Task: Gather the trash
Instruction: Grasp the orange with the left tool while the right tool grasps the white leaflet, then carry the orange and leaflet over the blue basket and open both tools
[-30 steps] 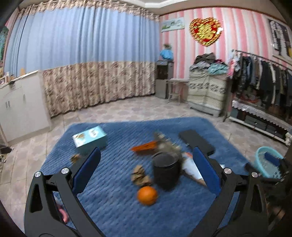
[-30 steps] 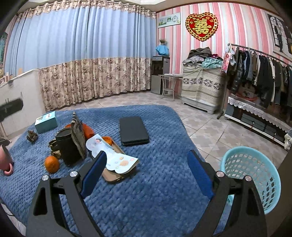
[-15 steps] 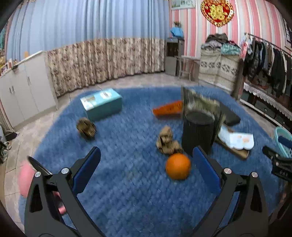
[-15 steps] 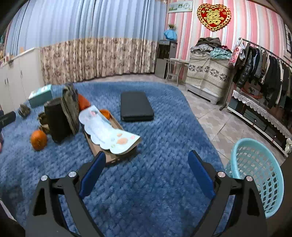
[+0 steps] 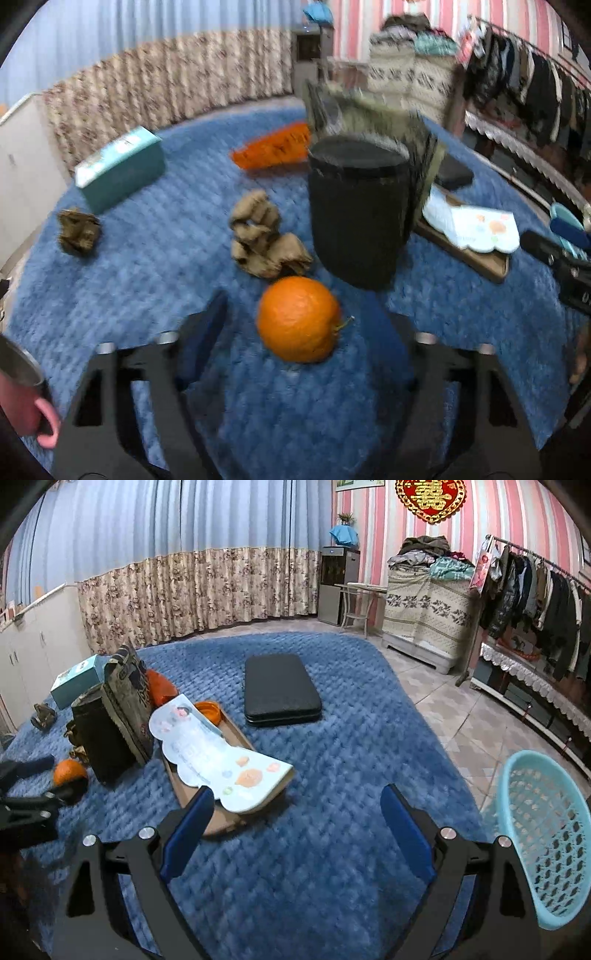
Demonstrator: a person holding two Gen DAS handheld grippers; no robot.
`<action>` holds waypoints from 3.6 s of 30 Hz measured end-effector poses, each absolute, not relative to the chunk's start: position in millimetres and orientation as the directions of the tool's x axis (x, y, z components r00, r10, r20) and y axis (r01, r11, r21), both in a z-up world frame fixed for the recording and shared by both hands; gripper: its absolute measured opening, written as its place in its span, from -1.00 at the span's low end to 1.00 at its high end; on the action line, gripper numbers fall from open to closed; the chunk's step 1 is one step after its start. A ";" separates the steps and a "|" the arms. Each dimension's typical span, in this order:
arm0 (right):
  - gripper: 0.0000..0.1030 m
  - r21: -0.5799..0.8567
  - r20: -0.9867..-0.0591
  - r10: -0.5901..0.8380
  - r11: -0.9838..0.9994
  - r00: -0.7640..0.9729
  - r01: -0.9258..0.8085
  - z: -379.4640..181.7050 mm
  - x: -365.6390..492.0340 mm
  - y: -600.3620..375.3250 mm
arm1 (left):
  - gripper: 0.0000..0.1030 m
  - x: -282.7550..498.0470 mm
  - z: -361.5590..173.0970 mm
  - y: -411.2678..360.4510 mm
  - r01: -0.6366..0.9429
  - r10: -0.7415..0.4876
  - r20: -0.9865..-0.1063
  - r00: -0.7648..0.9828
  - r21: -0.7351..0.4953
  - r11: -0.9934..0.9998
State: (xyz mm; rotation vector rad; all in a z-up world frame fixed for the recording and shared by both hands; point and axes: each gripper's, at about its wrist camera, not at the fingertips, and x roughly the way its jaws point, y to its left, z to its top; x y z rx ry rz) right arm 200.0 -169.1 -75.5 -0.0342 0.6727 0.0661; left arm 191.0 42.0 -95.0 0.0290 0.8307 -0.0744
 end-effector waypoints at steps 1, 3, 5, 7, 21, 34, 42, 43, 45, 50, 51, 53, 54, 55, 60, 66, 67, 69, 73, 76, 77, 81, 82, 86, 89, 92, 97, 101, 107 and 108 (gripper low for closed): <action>0.74 -0.006 -0.628 0.053 0.997 0.776 -0.072 -76.9 202.5 -167.9 | 0.13 191.9 -97.1 41.2 0.077 -0.052 -0.744 0.666 -0.001 0.997; 0.74 0.009 -0.636 0.057 0.998 0.769 -0.067 -79.3 209.5 -166.1 | 0.01 189.8 -96.6 41.7 0.080 -0.059 -0.735 0.675 -0.006 0.997; 0.74 0.028 -0.645 0.063 0.998 0.762 -0.059 -81.4 216.6 -166.1 | -0.16 187.4 -96.1 41.9 0.082 -0.061 -0.728 0.683 -0.007 0.997; 0.73 0.071 -0.663 0.085 0.996 0.744 -0.050 -85.3 224.9 -168.7 | -0.22 184.8 -95.2 43.5 0.077 -0.059 -0.721 0.690 -0.008 0.997; -0.52 0.145 -0.661 0.187 0.982 0.727 -0.121 -89.0 227.7 -160.6 | -0.26 175.2 -68.8 53.7 0.007 0.013 -0.652 0.758 0.027 1.000; -0.80 0.186 -0.532 0.175 0.979 0.829 -0.087 -49.5 191.3 -201.0 | -0.26 158.0 -19.0 44.7 0.007 0.013 -0.551 0.834 0.034 0.999; -0.83 0.183 -0.448 0.086 0.983 0.890 -0.002 -20.1 158.0 -247.9 | -0.26 149.1 9.0 24.1 0.041 -0.024 -0.495 0.869 0.023 0.999; -0.83 0.184 -0.440 0.076 0.983 0.895 0.007 -17.9 155.4 -252.9 | -0.26 148.0 12.0 20.6 0.048 -0.031 -0.489 0.872 0.023 0.999; -0.83 0.193 -0.418 0.051 0.981 0.907 0.033 -11.9 148.8 -267.0 | -0.26 147.7 19.6 12.3 0.064 -0.044 -0.475 0.879 0.025 0.998; -0.83 0.223 -0.377 0.002 0.971 0.926 0.089 -2.2 136.1 -297.6 | -0.26 148.8 29.4 -6.7 0.103 -0.080 -0.457 0.886 0.027 0.994; -0.83 0.227 -0.369 -0.013 0.968 0.929 0.103 -0.1 133.3 -304.2 | -0.26 149.1 31.4 -12.6 0.115 -0.091 -0.455 0.886 0.024 0.993; -0.83 0.235 -0.356 -0.037 0.964 0.934 0.128 3.7 128.3 -315.3 | -0.26 150.1 33.7 -21.5 0.132 -0.109 -0.452 0.885 0.020 0.991; -0.83 0.240 -0.345 -0.057 0.959 0.937 0.147 6.7 124.4 -324.0 | -0.26 150.5 35.8 -28.3 0.146 -0.123 -0.448 0.886 0.018 0.989; -0.83 0.244 -0.339 -0.071 0.957 0.938 0.161 8.7 121.7 -330.3 | -0.26 150.5 36.6 -33.6 0.155 -0.131 -0.445 0.886 0.018 0.988; -0.83 0.261 -0.321 -0.165 0.931 0.933 0.254 15.4 105.7 -368.1 | -0.26 155.3 40.9 -66.6 0.219 -0.191 -0.438 0.879 0.013 0.976; -0.83 0.256 -0.338 -0.289 0.888 0.896 0.383 12.9 84.3 -413.5 | -0.26 164.8 46.7 -124.4 0.317 -0.279 -0.429 0.859 0.020 0.948; -0.83 0.258 -0.340 -0.301 0.881 0.891 0.397 12.0 82.2 -419.3 | -0.26 165.8 46.6 -133.4 0.332 -0.291 -0.429 0.855 0.020 0.943; -0.83 0.271 -0.344 -0.331 0.861 0.878 0.431 8.2 74.2 -435.9 | -0.26 169.5 45.3 -155.4 0.372 -0.330 -0.433 0.839 0.014 0.928; -0.83 0.273 -0.366 -0.371 0.834 0.853 0.480 -1.5 67.1 -458.2 | -0.26 174.7 39.1 -197.3 0.438 -0.386 -0.452 0.804 0.012 0.899; -0.83 0.298 -0.383 -0.377 0.813 0.843 0.499 -11.6 65.5 -472.5 | -0.26 172.6 32.5 -230.9 0.490 -0.425 -0.455 0.783 0.029 0.871; -0.83 0.305 -0.387 -0.375 0.810 0.842 0.501 -14.1 66.5 -475.8 | -0.26 172.5 29.9 -241.6 0.506 -0.438 -0.456 0.775 0.032 0.862; -0.83 0.298 -0.417 -0.389 0.795 0.822 0.528 -25.5 70.2 -484.8 | -0.26 174.5 7.7 -286.6 0.575 -0.491 -0.486 0.723 0.029 0.818; -0.83 0.296 -0.423 -0.391 0.793 0.817 0.533 -27.3 71.0 -485.5 | -0.26 176.4 2.3 -295.7 0.585 -0.494 -0.498 0.712 0.031 0.811; -0.83 0.303 -0.459 -0.391 0.776 0.798 0.554 -40.8 74.6 -492.1 | -0.26 185.5 -21.5 -330.6 0.622 -0.510 -0.543 0.667 0.030 0.782; -0.83 0.309 -0.480 -0.386 0.766 0.787 0.564 -50.2 75.9 -496.3 | -0.26 192.3 -34.3 -349.1 0.643 -0.521 -0.563 0.641 0.024 0.765; -0.83 0.309 -0.503 -0.384 0.756 0.774 0.577 -57.2 79.9 -501.0 | -0.26 195.0 -47.0 -365.4 0.657 -0.520 -0.573 0.634 0.045 0.752; -0.83 0.304 -0.519 -0.375 0.759 0.768 0.576 -61.3 84.3 -498.9 | -0.21 205.6 -61.5 -390.1 0.678 -0.509 -0.619 0.598 0.051 0.733; -0.83 0.307 -0.520 -0.366 0.763 0.771 0.569 -61.8 86.8 -498.0 | 0.32 205.6 -60.1 -388.1 0.672 -0.512 -0.607 0.608 0.050 0.739; -0.83 0.297 -0.525 -0.356 0.775 0.773 0.558 -61.6 92.4 -492.7 | 0.67 208.5 -47.3 -373.0 0.628 -0.484 -0.570 0.665 0.076 0.774; -0.83 0.293 -0.526 -0.355 0.778 0.773 0.556 -61.4 93.8 -491.1 | 0.73 210.6 -44.9 -368.6 0.616 -0.477 -0.566 0.672 0.072 0.784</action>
